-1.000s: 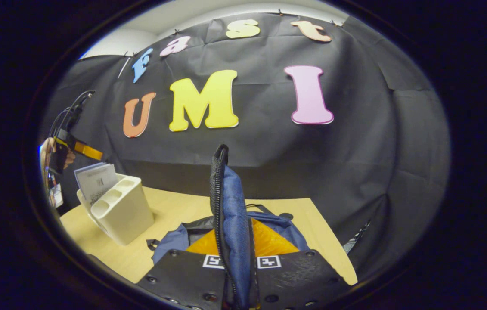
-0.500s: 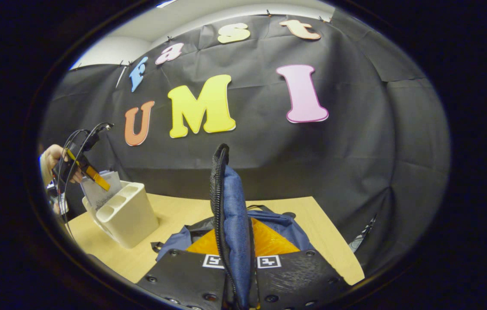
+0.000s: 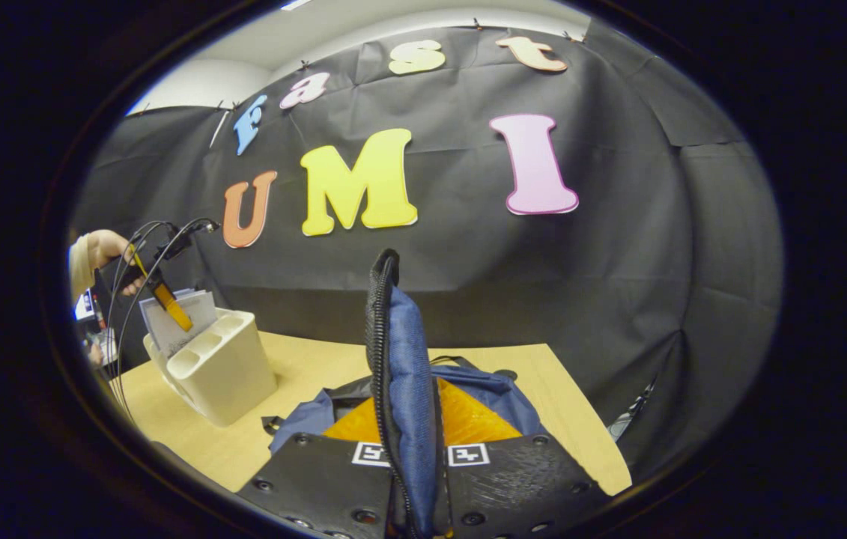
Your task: Open the schoolbag, grab two books from the bookshelf and put them into the schoolbag.
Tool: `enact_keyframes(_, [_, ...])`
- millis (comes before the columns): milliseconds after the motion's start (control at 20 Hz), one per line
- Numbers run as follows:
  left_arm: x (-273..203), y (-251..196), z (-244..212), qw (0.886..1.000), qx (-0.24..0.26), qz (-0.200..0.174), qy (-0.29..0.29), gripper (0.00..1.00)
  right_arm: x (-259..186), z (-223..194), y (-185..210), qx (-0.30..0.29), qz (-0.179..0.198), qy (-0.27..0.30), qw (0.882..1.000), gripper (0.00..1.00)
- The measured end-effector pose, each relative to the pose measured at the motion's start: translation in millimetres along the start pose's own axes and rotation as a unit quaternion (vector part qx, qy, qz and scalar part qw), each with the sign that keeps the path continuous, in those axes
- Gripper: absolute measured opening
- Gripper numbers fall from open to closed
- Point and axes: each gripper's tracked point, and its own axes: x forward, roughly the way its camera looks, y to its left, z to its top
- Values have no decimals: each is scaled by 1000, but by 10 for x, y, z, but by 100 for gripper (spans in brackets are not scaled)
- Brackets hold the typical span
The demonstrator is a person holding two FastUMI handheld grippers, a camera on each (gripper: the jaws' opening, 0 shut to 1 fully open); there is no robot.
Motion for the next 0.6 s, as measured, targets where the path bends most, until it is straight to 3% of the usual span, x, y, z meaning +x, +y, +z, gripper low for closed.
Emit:
enact_keyframes(50, [1,-2,-33,1000,0,1,4,53,-2,-1,9,-6,0,-3,1000,8])
enact_keyframes(150, [-44,4,-65,1000,-11,13,5,47,5,-16,38,-14,3,-3,1000,8])
enact_keyframes(400, [-327,14,-42,999,9,42,-32,46,20,-45,47,-23,4,0,1000,8])
enact_keyframes(450, [-404,-20,-26,998,15,39,-42,49,17,-45,47,-22,4,0,1000,8])
enact_keyframes(600, [-658,-49,-39,996,32,54,-57,45,26,-52,50,-20,7,1,1000,8])
